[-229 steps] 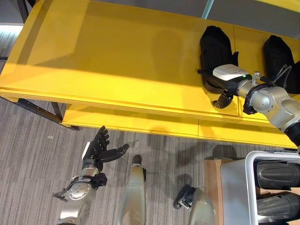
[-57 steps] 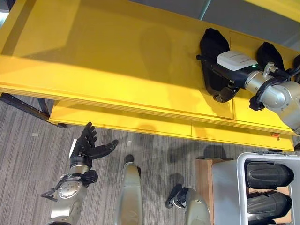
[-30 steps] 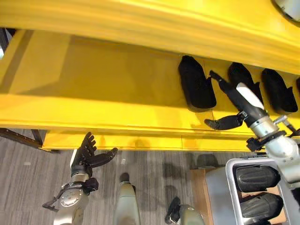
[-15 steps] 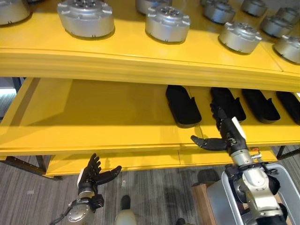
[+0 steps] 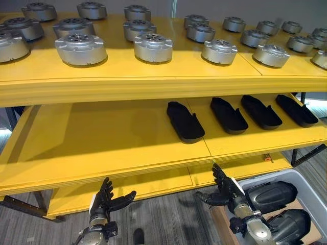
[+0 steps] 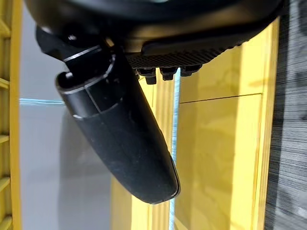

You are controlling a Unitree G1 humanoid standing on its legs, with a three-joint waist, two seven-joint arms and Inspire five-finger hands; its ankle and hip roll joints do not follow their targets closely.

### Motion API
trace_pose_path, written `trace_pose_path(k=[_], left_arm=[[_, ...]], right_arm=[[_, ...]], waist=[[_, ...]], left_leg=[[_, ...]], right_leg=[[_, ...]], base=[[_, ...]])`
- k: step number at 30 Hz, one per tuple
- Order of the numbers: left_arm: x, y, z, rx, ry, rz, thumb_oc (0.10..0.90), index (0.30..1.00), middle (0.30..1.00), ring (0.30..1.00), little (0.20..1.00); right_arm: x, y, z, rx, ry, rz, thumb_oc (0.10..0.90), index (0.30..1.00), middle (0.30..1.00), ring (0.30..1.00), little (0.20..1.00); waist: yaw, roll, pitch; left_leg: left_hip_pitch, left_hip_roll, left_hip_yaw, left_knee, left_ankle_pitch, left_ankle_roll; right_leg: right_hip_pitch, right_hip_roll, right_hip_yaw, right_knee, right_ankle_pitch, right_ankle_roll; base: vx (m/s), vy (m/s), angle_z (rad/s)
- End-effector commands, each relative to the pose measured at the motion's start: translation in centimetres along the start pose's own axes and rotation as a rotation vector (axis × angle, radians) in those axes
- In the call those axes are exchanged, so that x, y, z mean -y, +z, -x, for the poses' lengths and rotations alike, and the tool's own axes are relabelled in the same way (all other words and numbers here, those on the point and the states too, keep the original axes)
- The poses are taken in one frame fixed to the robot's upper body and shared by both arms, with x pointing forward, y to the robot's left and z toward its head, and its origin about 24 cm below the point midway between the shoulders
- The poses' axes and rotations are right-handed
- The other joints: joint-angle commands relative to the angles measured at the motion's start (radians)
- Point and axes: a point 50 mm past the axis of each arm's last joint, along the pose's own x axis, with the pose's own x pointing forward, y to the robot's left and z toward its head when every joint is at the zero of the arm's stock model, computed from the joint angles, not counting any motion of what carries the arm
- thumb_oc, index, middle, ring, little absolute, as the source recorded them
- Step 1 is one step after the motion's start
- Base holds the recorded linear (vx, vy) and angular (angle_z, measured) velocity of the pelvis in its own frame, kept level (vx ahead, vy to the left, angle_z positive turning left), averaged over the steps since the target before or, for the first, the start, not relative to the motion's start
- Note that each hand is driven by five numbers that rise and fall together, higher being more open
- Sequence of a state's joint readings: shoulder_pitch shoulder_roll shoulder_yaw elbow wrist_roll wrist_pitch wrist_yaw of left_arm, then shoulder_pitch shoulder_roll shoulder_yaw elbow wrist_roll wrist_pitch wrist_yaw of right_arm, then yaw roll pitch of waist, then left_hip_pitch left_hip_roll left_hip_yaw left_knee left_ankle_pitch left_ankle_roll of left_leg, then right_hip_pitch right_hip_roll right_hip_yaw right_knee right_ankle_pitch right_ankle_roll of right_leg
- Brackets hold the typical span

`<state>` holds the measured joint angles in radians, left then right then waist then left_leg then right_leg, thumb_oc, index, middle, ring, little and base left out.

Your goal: Move parts from the plastic box to the shelf.

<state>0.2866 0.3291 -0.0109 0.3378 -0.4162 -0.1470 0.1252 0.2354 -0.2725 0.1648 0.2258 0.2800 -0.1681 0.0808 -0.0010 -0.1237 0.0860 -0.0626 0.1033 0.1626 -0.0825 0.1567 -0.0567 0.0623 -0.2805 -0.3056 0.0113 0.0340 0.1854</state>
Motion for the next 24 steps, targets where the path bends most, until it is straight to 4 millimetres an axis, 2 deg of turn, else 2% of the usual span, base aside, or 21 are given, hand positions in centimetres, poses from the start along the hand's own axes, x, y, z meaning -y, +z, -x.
trace_pose_path(k=[1, 4, 10, 14, 15, 16, 17, 18, 19, 20, 21, 24], left_arm=[[3.1, 7.5, -1.9, 0.367, -0.122, -0.017, 0.9, 1.0, 1.0, 1.0, 1.0], [3.3, 7.7, -2.0, 0.376, -0.124, -0.015, 0.9, 1.0, 1.0, 1.0, 1.0], [3.8, 8.2, -1.9, 0.399, -0.161, -0.037, 0.9, 1.0, 1.0, 1.0, 1.0], [4.3, 8.4, -2.0, 0.405, -0.18, -0.052, 0.9, 1.0, 1.0, 1.0, 1.0], [4.4, 8.6, -2.2, 0.408, -0.181, -0.052, 0.9, 1.0, 1.0, 1.0, 1.0], [4.3, 8.5, -2.2, 0.403, -0.172, -0.042, 0.9, 1.0, 1.0, 1.0, 1.0], [4.2, 8.5, -2.1, 0.401, -0.167, -0.035, 0.9, 1.0, 1.0, 1.0, 1.0], [4.2, 8.3, -2.0, 0.393, -0.167, -0.028, 0.9, 1.0, 1.0, 1.0, 1.0], [4.2, 8.3, -2.0, 0.392, -0.167, -0.028, 0.9, 1.0, 1.0, 1.0, 1.0], [4.2, 7.9, -1.8, 0.374, -0.172, -0.007, 0.9, 1.0, 1.0, 1.0, 1.0], [4.1, 7.8, -1.7, 0.37, -0.17, -0.004, 0.9, 1.0, 1.0, 1.0, 1.0], [3.8, 6.9, -1.3, 0.344, -0.164, 0.005, 0.9, 1.0, 1.0, 1.0, 1.0]], right_arm=[[0.2, 5.9, -2.4, 0.299, -0.026, -0.085, 0.9, 1.0, 1.0, 1.0, 1.0], [0.0, 5.6, -2.5, 0.293, -0.035, -0.121, 0.9, 1.0, 1.0, 1.0, 1.0], [0.0, 4.7, -2.0, 0.269, -0.067, -0.172, 0.9, 1.0, 1.0, 1.0, 1.0], [0.2, 3.9, -1.4, 0.246, -0.103, -0.216, 0.9, 1.0, 1.0, 1.0, 1.0], [0.1, 3.8, -1.3, 0.243, -0.102, -0.211, 0.9, 1.0, 1.0, 1.0, 1.0], [-0.2, 4.0, -1.6, 0.243, -0.077, -0.195, 0.9, 1.0, 1.0, 1.0, 1.0], [-0.4, 4.1, -1.8, 0.241, -0.069, -0.187, 0.9, 1.0, 1.0, 1.0, 1.0], [-0.5, 4.2, -1.9, 0.243, -0.065, -0.178, 0.9, 1.0, 1.0, 1.0, 1.0], [-0.5, 4.2, -1.9, 0.242, -0.065, -0.177, 0.9, 1.0, 1.0, 1.0, 1.0], [-0.5, 4.0, -1.9, 0.233, -0.059, -0.184, 0.9, 1.0, 1.0, 1.0, 1.0], [-0.5, 4.0, -1.9, 0.233, -0.058, -0.176, 0.9, 1.0, 1.0, 1.0, 1.0], [-0.6, 3.5, -1.8, 0.208, -0.055, -0.175, 0.9, 1.0, 1.0, 1.0, 1.0]], waist=[[-0.021, -0.002, -0.015], [-0.025, -0.004, -0.011], [-0.041, -0.008, 0.001], [-0.064, -0.006, 0.02], [-0.065, 0.008, 0.045], [-0.028, 0.052, 0.071], [-0.016, 0.059, 0.071], [-0.013, 0.061, 0.071], [-0.013, 0.061, 0.073], [-0.008, 0.054, 0.074], [-0.004, 0.045, 0.071], [0.006, 0.021, 0.06]], left_leg=[[0.094, 0.048, -0.027, 0.029, -0.184, 0.0], [0.093, 0.035, -0.027, 0.034, -0.192, 0.01], [0.104, -0.025, -0.028, 0.04, -0.217, 0.051], [0.121, -0.067, -0.013, 0.034, -0.23, 0.08], [0.127, -0.081, 0.014, 0.029, -0.232, 0.092], [0.149, -0.059, 0.058, 0.025, -0.254, 0.105], [0.154, -0.058, 0.086, 0.02, -0.254, 0.111], [0.165, -0.059, 0.108, 0.013, -0.256, 0.117], [0.168, -0.06, 0.108, 0.011, -0.255, 0.116], [0.183, -0.055, 0.158, 0.009, -0.254, 0.116], [0.181, -0.058, 0.177, 0.012, -0.257, 0.111], [0.173, -0.059, 0.208, 0.027, -0.254, 0.095]], right_leg=[[-0.017, -0.063, 0.018, -0.016, 0.244, 0.076], [-0.024, -0.078, 0.023, 0.0, 0.272, 0.076], [-0.054, -0.133, 0.051, 0.06, 0.357, 0.076], [-0.089, -0.172, 0.086, 0.081, 0.455, 0.076], [-0.132, -0.205, 0.023, 0.097, 0.489, 0.076], [-0.14, -0.232, -0.167, 0.209, 0.376, 0.076], [-0.129, -0.25, -0.234, 0.241, 0.338, 0.076], [-0.12, -0.256, -0.272, 0.276, 0.305, 0.076], [-0.12, -0.258, -0.271, 0.28, 0.301, 0.076], [-0.115, -0.231, -0.272, 0.294, 0.265, 0.076], [-0.096, -0.23, -0.29, 0.246, 0.268, 0.076], [-0.032, -0.189, -0.289, 0.089, 0.283, 0.076]], base=[[-0.01, 0.08, 0.0], [-0.03, 0.101, -0.01], [-0.02, 0.176, 0.04], [-0.05, 0.256, -0.09], [-0.14, 0.486, -0.77], [-0.15, 0.505, -0.85], [-0.07, 0.383, -1.6], [-0.03, 0.151, -1.79], [-0.04, 0.054, -1.36], [-0.05, -0.043, -0.36], [-0.06, -0.092, -0.5], [-0.04, -0.13, -1.24]])
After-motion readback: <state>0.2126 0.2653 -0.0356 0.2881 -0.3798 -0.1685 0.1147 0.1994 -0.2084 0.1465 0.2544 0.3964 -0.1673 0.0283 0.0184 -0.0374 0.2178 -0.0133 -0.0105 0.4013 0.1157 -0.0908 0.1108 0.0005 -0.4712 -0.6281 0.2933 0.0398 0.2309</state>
